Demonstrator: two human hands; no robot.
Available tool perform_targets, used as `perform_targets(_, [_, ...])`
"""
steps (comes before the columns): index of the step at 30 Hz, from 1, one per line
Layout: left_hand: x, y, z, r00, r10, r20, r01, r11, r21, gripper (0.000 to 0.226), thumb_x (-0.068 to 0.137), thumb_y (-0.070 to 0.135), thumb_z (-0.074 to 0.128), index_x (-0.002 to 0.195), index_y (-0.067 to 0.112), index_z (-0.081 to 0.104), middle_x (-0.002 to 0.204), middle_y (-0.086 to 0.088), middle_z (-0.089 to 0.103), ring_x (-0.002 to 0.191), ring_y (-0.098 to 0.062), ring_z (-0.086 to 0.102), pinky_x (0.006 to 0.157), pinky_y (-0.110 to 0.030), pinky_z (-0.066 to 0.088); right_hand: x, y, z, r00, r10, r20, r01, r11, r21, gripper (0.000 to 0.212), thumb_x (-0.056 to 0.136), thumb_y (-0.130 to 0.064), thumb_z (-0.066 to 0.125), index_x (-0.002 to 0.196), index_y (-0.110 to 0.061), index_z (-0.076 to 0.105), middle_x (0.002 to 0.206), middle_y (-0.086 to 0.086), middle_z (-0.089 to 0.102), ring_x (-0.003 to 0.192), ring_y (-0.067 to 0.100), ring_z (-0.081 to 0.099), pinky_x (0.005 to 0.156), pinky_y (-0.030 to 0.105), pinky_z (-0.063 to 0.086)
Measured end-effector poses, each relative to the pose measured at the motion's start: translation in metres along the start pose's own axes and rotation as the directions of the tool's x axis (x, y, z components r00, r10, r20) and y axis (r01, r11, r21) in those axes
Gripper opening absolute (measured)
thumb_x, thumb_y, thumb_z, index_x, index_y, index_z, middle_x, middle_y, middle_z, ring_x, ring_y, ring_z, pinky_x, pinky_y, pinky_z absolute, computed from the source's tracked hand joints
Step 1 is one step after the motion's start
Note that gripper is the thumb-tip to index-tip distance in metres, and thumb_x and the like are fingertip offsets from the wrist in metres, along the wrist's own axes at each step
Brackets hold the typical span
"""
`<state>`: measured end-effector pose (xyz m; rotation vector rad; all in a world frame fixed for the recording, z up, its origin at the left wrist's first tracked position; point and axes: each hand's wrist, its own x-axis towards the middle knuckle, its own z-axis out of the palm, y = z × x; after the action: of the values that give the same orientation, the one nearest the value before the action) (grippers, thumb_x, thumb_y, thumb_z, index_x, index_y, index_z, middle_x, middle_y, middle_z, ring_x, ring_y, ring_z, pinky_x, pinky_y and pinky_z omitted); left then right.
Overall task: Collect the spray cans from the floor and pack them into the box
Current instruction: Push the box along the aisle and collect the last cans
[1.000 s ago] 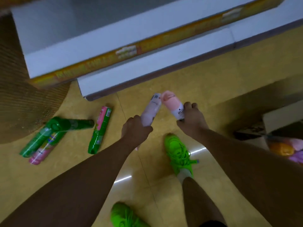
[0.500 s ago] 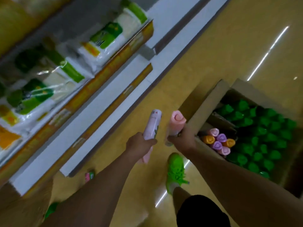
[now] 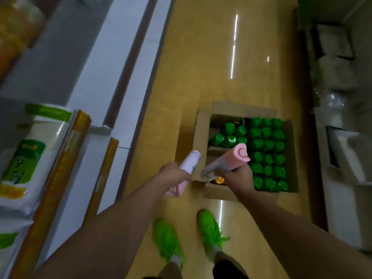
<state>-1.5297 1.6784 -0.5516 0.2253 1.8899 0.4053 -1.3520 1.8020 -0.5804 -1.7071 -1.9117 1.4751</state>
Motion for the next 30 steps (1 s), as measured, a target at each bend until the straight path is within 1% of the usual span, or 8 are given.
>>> perform_targets(4, [0.024, 0.045, 0.021, 0.999, 0.011, 0.049, -0.018, 0.990, 0.137, 0.030, 0.072, 0.016, 0.077, 0.099, 0.005, 0.067, 0.081, -0.014, 0.071, 0.063, -0.022, 0.067, 0.054, -0.031, 0.059, 0.023, 0.014, -0.026, 0.987, 0.107, -0.119, -0.093, 0.989, 0.118, 0.030, 0.065, -0.017, 0.087, 0.091, -0.012, 0.072, 0.083, 0.001, 0.074, 0.079, 0.015, 0.071, 0.070, 0.032, 0.057])
perform_targets(6, [0.043, 0.061, 0.034, 0.999, 0.043, 0.032, -0.048, 0.981, 0.189, 0.038, 0.068, 0.019, 0.081, 0.102, 0.005, 0.072, 0.088, -0.013, 0.073, 0.071, -0.022, 0.071, 0.062, -0.034, 0.062, 0.038, 0.026, -0.036, 0.977, 0.147, -0.156, -0.126, 0.983, 0.137, 0.037, 0.062, -0.027, 0.087, 0.093, -0.012, 0.073, 0.083, 0.000, 0.074, 0.081, 0.016, 0.071, 0.072, 0.032, 0.058])
perform_targets(8, [0.061, 0.071, 0.047, 0.994, 0.109, -0.023, -0.102, 0.973, 0.208, 0.039, 0.066, 0.028, 0.084, 0.099, 0.010, 0.073, 0.088, -0.006, 0.073, 0.069, -0.014, 0.067, 0.050, -0.023, 0.053, 0.055, 0.036, -0.043, 0.969, 0.160, -0.186, -0.137, 0.982, 0.130, 0.042, 0.055, -0.037, 0.084, 0.088, -0.015, 0.071, 0.080, -0.001, 0.073, 0.080, 0.018, 0.071, 0.075, 0.039, 0.059])
perform_targets(12, [0.096, 0.089, 0.073, 0.982, 0.147, -0.119, -0.127, 0.978, 0.166, 0.031, 0.071, 0.028, 0.083, 0.093, 0.010, 0.071, 0.084, -0.003, 0.069, 0.057, -0.006, 0.055, 0.035, -0.015, 0.033, 0.090, 0.058, -0.051, 0.970, 0.146, -0.192, -0.123, 0.984, 0.130, 0.038, 0.061, -0.019, 0.086, 0.091, -0.026, 0.063, 0.087, -0.006, 0.070, 0.086, 0.018, 0.068, 0.082, 0.042, 0.057])
perform_targets(16, [0.135, 0.110, 0.100, 0.973, 0.140, -0.182, -0.105, 0.977, 0.188, 0.030, 0.072, 0.033, 0.082, 0.092, 0.014, 0.070, 0.084, -0.002, 0.066, 0.062, -0.011, 0.055, 0.045, -0.021, 0.039, 0.133, 0.084, -0.057, 0.981, 0.118, -0.156, -0.108, 0.992, 0.069, 0.037, 0.064, -0.020, 0.087, 0.093, -0.020, 0.065, 0.085, -0.006, 0.070, 0.086, 0.018, 0.067, 0.082, 0.041, 0.056])
perform_targets(21, [0.201, 0.123, 0.139, 0.972, 0.159, -0.175, -0.128, 0.976, 0.179, 0.027, 0.075, 0.044, 0.075, 0.088, 0.021, 0.071, 0.081, 0.000, 0.067, 0.078, -0.018, 0.064, 0.066, -0.028, 0.053, 0.185, 0.110, -0.051, 0.999, 0.035, -0.028, -0.037, 0.998, -0.050, 0.033, 0.064, -0.020, 0.088, 0.088, -0.024, 0.065, 0.083, -0.010, 0.067, 0.085, 0.013, 0.063, 0.069, 0.019, 0.044])
perform_targets(26, [0.265, 0.124, 0.179, 0.979, 0.149, -0.142, -0.129, 0.981, 0.143, 0.040, 0.072, 0.036, 0.080, 0.107, 0.019, 0.071, 0.100, -0.003, 0.071, 0.092, -0.020, 0.066, 0.081, -0.034, 0.056, 0.228, 0.159, -0.036, 0.998, -0.007, 0.055, 0.013, 0.993, -0.113, 0.039, 0.064, -0.028, 0.088, 0.097, -0.020, 0.068, 0.093, -0.005, 0.071, 0.090, 0.016, 0.066, 0.074, 0.026, 0.048])
perform_targets(30, [0.305, 0.126, 0.202, 0.984, 0.154, -0.086, -0.136, 0.973, 0.185, 0.068, 0.053, 0.040, 0.078, 0.117, 0.016, 0.071, 0.110, -0.008, 0.072, 0.099, -0.023, 0.067, 0.088, -0.036, 0.057, 0.253, 0.186, -0.027, 0.991, -0.033, 0.128, 0.061, 0.973, -0.223, 0.044, 0.071, -0.029, 0.081, 0.105, -0.024, 0.055, 0.091, -0.003, 0.070, 0.085, 0.025, 0.065, 0.067, 0.036, 0.052])
